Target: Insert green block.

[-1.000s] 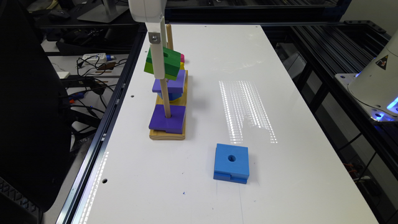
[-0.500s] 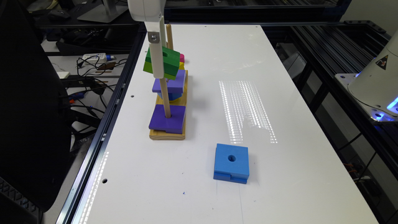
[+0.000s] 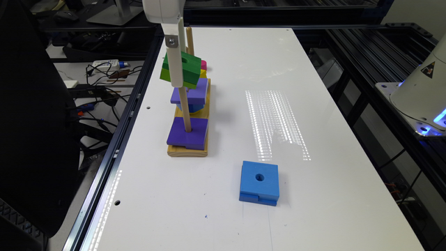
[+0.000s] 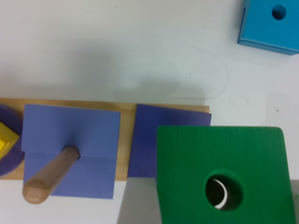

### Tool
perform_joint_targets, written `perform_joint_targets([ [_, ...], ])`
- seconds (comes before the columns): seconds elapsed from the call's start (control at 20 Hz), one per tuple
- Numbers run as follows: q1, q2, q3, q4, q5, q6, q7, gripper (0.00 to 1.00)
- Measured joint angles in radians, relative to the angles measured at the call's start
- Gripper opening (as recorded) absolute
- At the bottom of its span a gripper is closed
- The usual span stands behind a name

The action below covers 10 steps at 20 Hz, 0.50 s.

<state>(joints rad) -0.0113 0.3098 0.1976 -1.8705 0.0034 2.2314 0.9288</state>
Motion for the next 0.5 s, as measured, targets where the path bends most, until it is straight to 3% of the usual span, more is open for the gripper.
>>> perform_joint_targets([
  [0.5, 0.0, 0.008, 0.0, 0.0, -0.0001, 0.008, 0.0, 0.0],
])
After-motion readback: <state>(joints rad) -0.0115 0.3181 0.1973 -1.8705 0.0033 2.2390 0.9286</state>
